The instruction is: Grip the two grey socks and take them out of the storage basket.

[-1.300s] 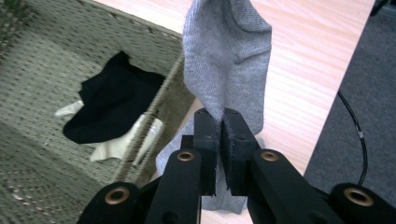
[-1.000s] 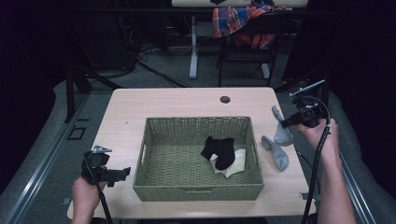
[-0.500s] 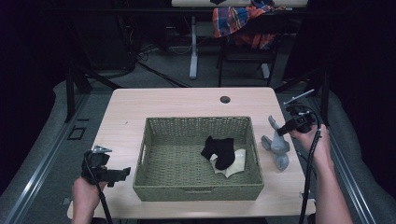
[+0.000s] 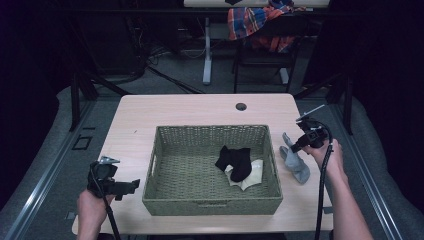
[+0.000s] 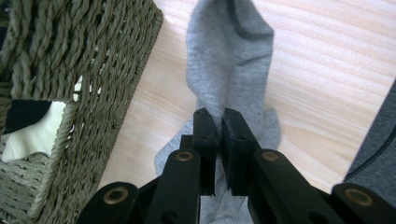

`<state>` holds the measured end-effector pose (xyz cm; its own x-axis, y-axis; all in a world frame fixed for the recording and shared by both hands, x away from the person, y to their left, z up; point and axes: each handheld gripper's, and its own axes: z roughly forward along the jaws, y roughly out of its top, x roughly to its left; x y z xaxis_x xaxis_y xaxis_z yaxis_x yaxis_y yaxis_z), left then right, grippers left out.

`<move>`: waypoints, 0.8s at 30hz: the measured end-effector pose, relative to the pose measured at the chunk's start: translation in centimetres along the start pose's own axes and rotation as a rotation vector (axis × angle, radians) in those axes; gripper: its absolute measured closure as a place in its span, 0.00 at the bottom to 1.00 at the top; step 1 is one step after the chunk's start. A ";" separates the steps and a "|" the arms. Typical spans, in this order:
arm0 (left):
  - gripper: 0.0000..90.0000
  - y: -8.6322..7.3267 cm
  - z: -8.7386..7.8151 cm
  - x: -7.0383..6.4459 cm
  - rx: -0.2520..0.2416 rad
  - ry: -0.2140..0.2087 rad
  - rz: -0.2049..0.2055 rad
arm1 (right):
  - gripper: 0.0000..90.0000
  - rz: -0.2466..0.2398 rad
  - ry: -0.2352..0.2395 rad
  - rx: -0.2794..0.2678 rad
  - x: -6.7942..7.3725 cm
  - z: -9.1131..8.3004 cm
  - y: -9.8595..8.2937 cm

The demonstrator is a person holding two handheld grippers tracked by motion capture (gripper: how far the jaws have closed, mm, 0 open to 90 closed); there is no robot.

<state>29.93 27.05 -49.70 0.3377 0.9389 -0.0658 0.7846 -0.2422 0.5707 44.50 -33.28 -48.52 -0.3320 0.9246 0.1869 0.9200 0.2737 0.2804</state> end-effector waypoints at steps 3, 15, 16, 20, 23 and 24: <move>0.00 0.0 0.0 0.0 0.000 -0.001 0.002 | 0.94 0.011 0.007 0.003 -0.1 0.4 0.0; 0.00 0.0 0.0 0.0 0.001 -0.001 0.001 | 0.87 0.020 0.008 0.010 -0.3 2.0 0.1; 0.00 0.0 0.0 0.0 0.000 -0.002 0.001 | 0.86 0.021 0.014 0.014 -0.3 2.2 0.1; 0.00 0.0 0.0 0.0 -0.002 0.002 0.002 | 0.79 0.024 0.015 0.009 -0.2 2.4 0.1; 0.00 0.0 0.0 0.0 -0.001 0.001 0.001 | 0.62 0.024 0.009 -0.009 -0.1 1.9 0.1; 0.00 0.0 0.0 0.0 -0.004 0.003 -0.002 | 0.56 0.019 0.010 -0.008 -0.1 1.5 0.2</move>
<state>29.89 27.08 -49.69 0.3345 0.9402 -0.0643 0.7832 -0.2394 0.5738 45.01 -32.96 -49.94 -0.3170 0.9268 0.2014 0.9243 0.2543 0.2846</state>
